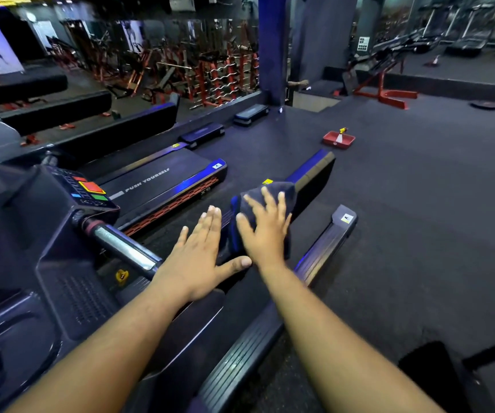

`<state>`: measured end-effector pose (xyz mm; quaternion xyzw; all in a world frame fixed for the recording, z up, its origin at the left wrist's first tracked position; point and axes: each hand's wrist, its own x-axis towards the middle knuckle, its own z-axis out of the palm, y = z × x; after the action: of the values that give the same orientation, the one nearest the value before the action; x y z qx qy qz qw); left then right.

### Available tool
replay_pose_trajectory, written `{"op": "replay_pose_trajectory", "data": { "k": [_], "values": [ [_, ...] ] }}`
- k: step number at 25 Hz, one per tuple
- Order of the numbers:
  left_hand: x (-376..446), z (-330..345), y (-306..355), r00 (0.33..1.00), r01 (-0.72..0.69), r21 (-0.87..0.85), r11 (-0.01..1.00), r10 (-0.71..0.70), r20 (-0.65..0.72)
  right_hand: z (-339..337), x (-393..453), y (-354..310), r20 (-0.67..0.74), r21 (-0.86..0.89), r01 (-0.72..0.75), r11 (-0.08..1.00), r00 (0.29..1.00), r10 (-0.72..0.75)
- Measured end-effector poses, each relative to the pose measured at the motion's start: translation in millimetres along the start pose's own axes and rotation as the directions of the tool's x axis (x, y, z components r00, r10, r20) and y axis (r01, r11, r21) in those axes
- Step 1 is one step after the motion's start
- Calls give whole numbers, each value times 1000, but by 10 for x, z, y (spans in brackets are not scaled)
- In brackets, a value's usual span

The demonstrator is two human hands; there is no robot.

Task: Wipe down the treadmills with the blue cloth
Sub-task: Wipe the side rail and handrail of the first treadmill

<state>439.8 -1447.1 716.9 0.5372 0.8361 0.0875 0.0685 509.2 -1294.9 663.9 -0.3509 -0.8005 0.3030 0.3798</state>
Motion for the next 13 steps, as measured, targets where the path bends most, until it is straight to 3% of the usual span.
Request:
{"op": "replay_pose_trajectory", "data": {
  "k": [2,4,9,11,13],
  "values": [
    [11,-10,-28,1000,-23,-49,999,23,-3,191,-592,-63,25,140,136,981,990,-141],
    [15,-13,-40,999,-37,-57,998,37,7,222,-698,76,11,159,177,971,983,-181],
    [17,16,-12,999,-27,40,999,26,27,168,-16,215,-179,378,-87,922,970,165],
    [16,22,-9,999,-22,40,999,21,30,304,-346,-17,-125,488,-200,849,947,295],
    [20,14,-6,999,-19,24,1000,18,32,413,-808,-231,-31,541,-225,810,958,287]
  ]
}}
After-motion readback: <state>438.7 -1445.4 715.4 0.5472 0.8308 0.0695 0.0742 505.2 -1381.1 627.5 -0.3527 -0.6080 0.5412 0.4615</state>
